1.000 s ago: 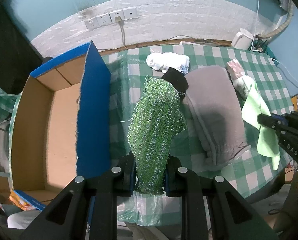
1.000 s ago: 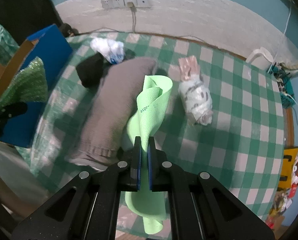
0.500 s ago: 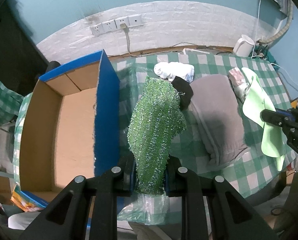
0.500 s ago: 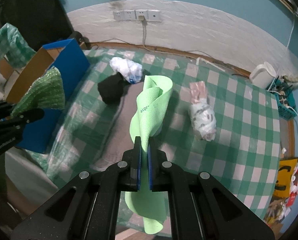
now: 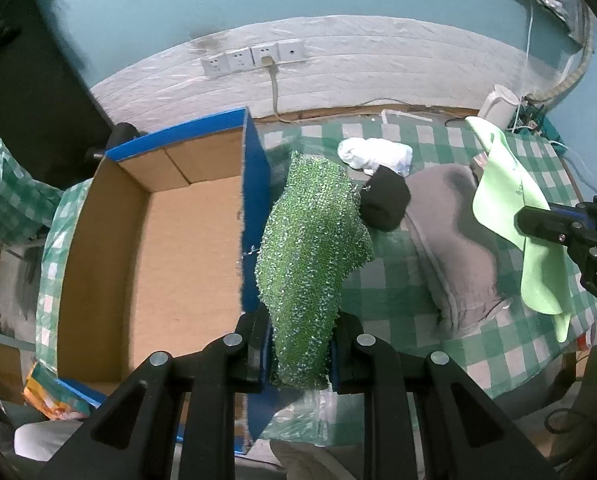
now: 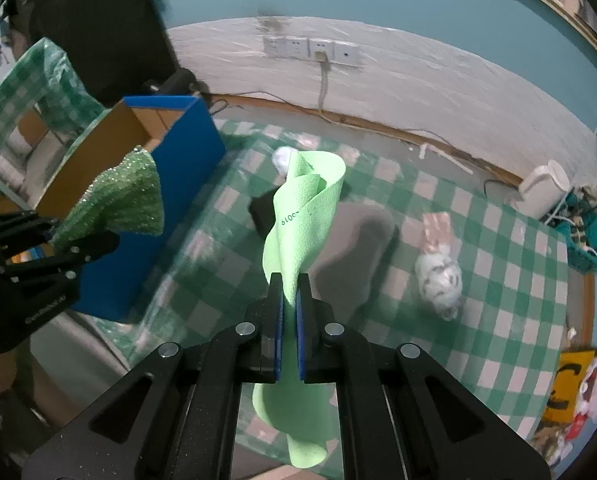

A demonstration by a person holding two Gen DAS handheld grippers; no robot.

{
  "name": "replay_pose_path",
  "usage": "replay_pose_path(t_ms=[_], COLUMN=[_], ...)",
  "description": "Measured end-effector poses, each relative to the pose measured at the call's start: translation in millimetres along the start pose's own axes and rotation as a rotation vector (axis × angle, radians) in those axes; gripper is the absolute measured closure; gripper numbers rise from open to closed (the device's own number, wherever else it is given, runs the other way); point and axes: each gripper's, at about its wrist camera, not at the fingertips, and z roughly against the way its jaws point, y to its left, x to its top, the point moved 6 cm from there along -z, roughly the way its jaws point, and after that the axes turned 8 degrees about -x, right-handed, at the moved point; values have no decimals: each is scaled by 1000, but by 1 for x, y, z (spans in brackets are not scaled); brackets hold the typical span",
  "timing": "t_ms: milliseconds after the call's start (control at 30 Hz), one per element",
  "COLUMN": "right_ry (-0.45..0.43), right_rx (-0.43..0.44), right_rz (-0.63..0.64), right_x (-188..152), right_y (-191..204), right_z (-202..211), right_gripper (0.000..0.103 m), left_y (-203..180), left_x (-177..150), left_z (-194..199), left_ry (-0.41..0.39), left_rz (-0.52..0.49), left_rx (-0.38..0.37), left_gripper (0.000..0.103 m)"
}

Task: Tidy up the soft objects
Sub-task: 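Carry the scrubber and the green cloth over the cardboard box with both tools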

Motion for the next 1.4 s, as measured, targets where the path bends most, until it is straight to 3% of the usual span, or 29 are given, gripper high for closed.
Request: replay_pose_path(t_ms=[800,1400], right_ry=[-38,15], right_rx=[93,176], right_rz=[142,207], right_x=[59,95], right_y=[110,196], right_z=[2,-35], right_gripper=[99,99], left_y=[78,141], left_x=[-12,-34], left_z=[19,4], left_ry=[-62,-22], left_rz=[92,200], left_rx=[78,131], left_gripper=[82,82])
